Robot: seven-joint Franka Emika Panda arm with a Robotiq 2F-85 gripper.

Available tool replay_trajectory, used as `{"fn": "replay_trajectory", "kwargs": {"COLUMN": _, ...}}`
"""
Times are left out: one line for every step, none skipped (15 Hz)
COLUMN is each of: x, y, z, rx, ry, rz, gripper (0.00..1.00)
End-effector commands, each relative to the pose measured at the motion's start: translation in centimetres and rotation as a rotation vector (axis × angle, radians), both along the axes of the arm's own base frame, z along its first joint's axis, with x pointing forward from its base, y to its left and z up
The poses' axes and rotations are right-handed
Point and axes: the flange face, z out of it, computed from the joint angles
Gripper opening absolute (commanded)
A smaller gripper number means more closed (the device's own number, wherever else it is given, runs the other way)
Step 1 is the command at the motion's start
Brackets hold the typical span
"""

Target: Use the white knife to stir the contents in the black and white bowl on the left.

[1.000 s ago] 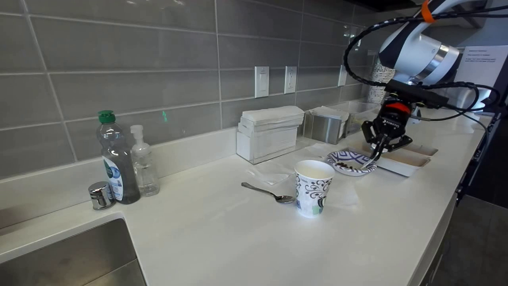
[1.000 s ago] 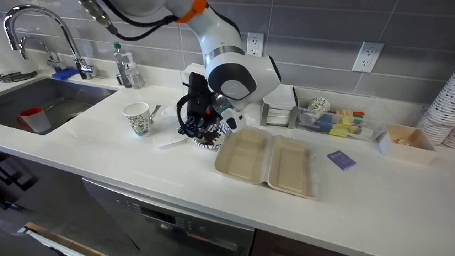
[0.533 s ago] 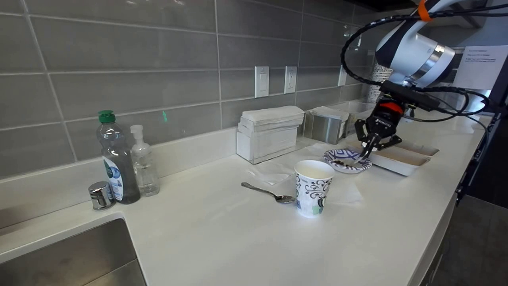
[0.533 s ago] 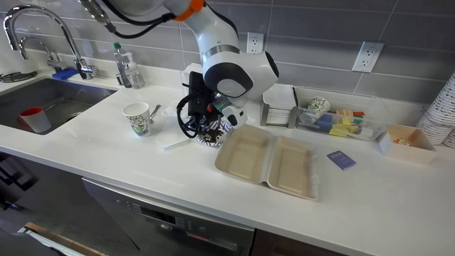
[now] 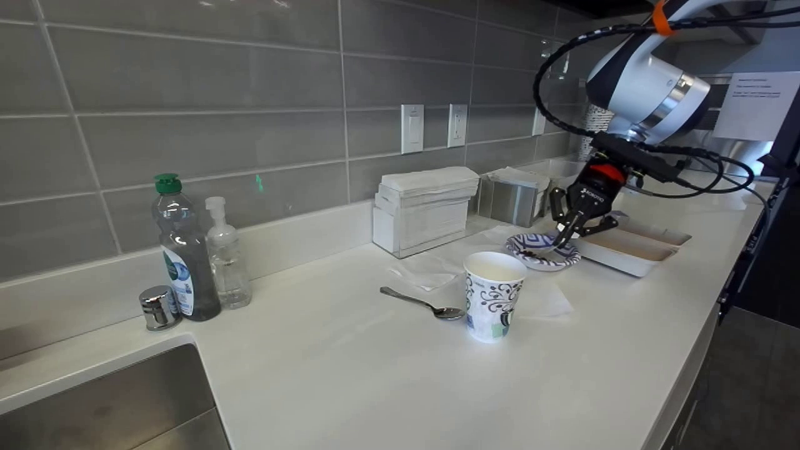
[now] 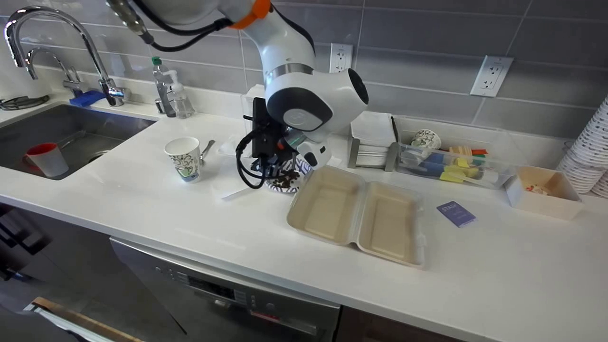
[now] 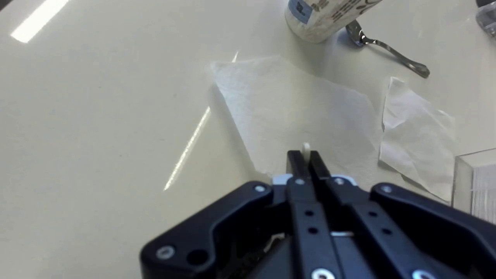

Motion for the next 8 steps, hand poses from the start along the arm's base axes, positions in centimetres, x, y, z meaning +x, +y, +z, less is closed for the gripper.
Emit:
{"fn": "replay_trajectory", "kwargs": {"x": 0.6, "y": 0.5, "z": -0.8, "rx": -0.015, "ry": -0.05, "rz": -0.001, "gripper": 0.01}}
{"fn": "replay_trajectory", "kwargs": {"x": 0.8, "y": 0.6, "z": -0.8, "rx": -0.022, "ry": -0.062, "rz": -0.001, "gripper": 0.01}}
{"fn": "replay_trajectory", "kwargs": {"x": 1.0, "y": 0.7, "z": -0.8, "rx": -0.025, "ry": -0.072, "rz": 0.002, "gripper": 0.01}}
{"fn": "replay_trajectory", "kwargs": {"x": 1.2, "y": 0.9, "z": -0.8, "rx": -0.027, "ry": -0.081, "rz": 0.006, "gripper": 0.01}}
{"fn": "replay_trajectory", "kwargs": {"x": 1.3, "y": 1.1, "z": -0.9, "rx": -0.027, "ry": -0.087, "rz": 0.013, "gripper": 0.01}}
{"fn": "replay_trajectory", "kwargs": {"x": 1.4, "y": 1.4, "z": -0.9, "rx": -0.019, "ry": -0.091, "rz": 0.019, "gripper": 0.01}}
{"fn": "replay_trajectory", "kwargs": {"x": 1.3, "y": 1.7, "z": -1.1, "rx": -0.008, "ry": -0.087, "rz": 0.028, "gripper": 0.01}}
{"fn": "replay_trajectory", "kwargs": {"x": 1.3, "y": 2.1, "z": -1.1, "rx": -0.005, "ry": -0.085, "rz": 0.037, "gripper": 0.01}}
